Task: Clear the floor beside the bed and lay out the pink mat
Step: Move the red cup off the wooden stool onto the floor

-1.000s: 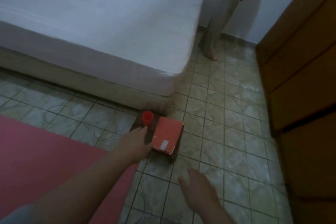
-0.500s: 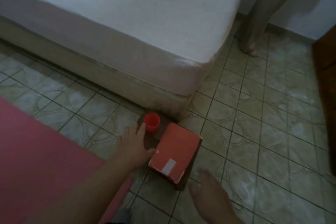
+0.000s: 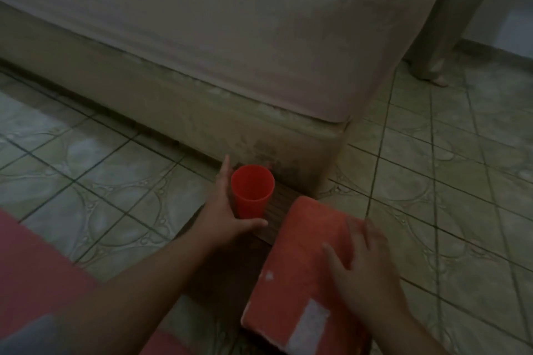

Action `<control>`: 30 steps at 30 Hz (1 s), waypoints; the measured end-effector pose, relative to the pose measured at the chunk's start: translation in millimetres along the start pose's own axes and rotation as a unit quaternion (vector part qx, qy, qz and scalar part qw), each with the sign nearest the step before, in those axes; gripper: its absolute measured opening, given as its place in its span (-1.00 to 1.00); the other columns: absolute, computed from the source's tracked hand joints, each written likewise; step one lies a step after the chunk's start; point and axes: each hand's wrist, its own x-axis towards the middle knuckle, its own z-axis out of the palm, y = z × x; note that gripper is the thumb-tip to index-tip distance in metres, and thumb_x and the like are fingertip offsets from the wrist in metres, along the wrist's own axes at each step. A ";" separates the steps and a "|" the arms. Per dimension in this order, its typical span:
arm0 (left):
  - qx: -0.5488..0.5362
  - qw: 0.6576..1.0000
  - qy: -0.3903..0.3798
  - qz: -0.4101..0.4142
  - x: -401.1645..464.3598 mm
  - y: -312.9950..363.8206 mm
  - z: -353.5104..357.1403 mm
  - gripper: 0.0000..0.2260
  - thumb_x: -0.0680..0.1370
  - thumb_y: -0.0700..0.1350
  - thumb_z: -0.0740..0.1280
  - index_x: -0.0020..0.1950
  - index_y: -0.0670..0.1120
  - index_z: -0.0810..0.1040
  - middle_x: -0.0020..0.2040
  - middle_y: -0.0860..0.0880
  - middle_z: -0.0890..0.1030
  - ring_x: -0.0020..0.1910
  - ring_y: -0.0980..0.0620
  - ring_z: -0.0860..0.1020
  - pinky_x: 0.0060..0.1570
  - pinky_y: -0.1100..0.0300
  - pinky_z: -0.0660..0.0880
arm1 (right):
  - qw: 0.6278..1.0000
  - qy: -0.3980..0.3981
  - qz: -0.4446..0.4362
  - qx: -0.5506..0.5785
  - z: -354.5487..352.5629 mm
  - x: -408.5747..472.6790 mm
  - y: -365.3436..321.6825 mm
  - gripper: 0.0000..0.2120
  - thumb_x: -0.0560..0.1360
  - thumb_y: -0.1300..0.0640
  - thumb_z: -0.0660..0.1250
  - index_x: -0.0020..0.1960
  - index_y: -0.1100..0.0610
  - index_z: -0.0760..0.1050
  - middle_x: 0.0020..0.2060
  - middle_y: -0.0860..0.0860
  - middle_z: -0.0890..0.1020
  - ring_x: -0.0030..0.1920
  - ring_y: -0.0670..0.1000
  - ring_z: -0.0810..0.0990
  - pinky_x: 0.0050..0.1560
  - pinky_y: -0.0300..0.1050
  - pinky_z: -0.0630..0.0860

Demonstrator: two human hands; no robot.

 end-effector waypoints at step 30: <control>0.031 0.981 0.180 0.069 29.1 -81.9 -173.5 -0.11 0.20 -0.16 0.60 0.28 0.41 0.18 0.12 0.24 0.47 0.07 0.27 0.50 -0.05 0.29 0.45 | 0.987 0.011 -0.041 -0.155 34.0 5.0 -16.6 -0.20 0.50 -0.26 0.15 0.50 -0.02 -0.24 0.55 0.10 -0.07 0.53 0.19 -0.06 0.50 0.10 0.02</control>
